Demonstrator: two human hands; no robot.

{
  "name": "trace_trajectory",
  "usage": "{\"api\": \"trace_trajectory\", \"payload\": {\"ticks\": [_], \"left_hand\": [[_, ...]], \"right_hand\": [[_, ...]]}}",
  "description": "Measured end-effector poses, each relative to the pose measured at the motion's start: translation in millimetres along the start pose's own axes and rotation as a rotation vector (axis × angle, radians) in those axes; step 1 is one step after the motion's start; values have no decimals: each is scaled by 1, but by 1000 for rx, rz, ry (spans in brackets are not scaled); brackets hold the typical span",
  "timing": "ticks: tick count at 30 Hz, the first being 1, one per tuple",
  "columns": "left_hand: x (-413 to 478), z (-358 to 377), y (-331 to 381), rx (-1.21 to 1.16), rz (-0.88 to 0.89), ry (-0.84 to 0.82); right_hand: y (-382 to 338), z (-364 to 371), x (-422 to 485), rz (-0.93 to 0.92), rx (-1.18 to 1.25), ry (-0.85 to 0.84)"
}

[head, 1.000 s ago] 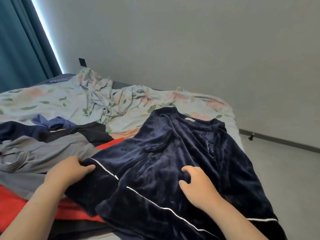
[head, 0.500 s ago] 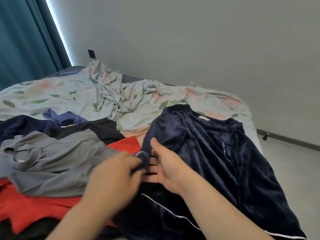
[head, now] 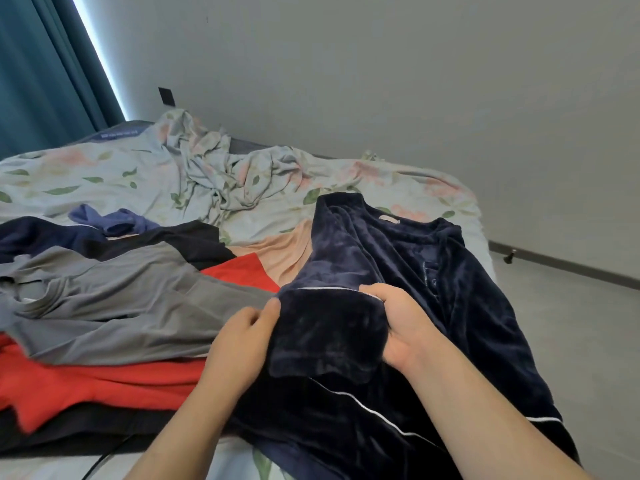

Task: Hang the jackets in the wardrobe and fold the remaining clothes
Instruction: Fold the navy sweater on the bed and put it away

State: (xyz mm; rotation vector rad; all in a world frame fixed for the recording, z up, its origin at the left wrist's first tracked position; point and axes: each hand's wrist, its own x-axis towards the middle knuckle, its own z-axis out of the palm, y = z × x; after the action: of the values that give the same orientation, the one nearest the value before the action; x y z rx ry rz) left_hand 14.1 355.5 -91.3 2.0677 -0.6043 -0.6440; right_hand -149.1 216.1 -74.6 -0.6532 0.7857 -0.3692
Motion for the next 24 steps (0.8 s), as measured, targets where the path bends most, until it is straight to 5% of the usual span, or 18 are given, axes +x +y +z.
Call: {"api": "trace_trajectory", "payload": {"ticks": [3,6,9,13,18,22,24], "left_hand": [[20,7,19,-308,-212,-315],[12,-1,13,-472,-55,-519],[14,-12,10,-191,17,-389],[1,-21,-8,343,67,-421],[-2,-17,-29,565,121,-242],[-12,-25,-38,-16,-107,-384],[-23,-32,-47,-94,-113,-433]], "right_hand": [[0,-5,-8,18,4,-34],[6,-10,-17,-1,9,-50],[17,-18,-18,-73,8,12],[41,-24,-22,-73,-90,163],[78,-27,-29,-66,-399,257],[76,-28,-31,-32,-297,244],[73,-30,-33,-5,-131,211]]}}
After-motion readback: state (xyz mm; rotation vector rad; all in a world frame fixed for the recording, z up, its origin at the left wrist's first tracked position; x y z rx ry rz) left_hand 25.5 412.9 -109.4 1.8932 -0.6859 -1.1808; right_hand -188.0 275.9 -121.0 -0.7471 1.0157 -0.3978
